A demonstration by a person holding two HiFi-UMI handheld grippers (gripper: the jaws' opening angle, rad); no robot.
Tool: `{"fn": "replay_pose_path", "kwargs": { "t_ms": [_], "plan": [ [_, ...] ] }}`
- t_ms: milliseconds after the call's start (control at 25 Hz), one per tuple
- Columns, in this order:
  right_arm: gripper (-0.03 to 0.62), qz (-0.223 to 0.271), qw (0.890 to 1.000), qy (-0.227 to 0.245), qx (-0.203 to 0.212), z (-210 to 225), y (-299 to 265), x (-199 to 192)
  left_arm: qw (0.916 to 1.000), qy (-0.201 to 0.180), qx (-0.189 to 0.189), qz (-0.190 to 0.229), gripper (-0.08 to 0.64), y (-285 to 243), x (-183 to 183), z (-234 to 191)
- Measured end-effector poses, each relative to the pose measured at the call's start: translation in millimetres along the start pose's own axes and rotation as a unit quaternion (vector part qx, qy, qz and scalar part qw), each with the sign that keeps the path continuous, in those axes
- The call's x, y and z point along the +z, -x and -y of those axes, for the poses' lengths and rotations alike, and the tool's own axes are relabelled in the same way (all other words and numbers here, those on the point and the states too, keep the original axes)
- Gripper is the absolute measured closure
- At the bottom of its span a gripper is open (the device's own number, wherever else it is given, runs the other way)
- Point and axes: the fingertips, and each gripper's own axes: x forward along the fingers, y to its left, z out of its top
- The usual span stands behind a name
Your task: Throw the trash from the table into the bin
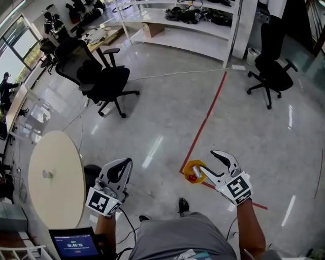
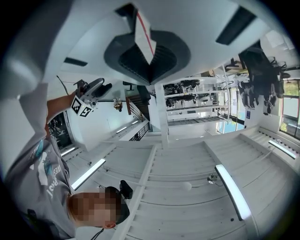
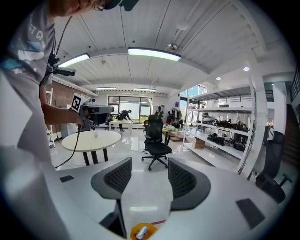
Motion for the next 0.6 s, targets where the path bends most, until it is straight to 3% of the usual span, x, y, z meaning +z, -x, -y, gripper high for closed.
{"fn": "replay_pose_path", "kwargs": {
  "t_ms": [360, 400, 480, 520, 600],
  "plan": [
    [0.367, 0.01, 1.0, 0.001, -0.014, 6, -7, 3, 0.9999, 0.0, 0.011, -0.001, 0.517, 8, -5, -4],
    [0.391, 0.015, 1.0, 0.004, -0.016, 6, -8, 6, 0.9999, 0.001, 0.013, -0.001, 0.517, 8, -6, -4],
    [0.551, 0.02, 1.0, 0.003, -0.022, 10, -9, 10, 0.9999, 0.002, 0.017, -0.002, 0.517, 8, -7, -6],
    [0.584, 0.021, 1.0, 0.001, -0.023, 12, -9, 10, 0.9998, 0.003, 0.02, -0.002, 0.517, 9, -7, -7],
    [0.584, 0.019, 1.0, 0.0, -0.019, 14, -13, 9, 0.9996, 0.004, 0.026, -0.001, 0.517, 10, -8, -9]
  ]
}}
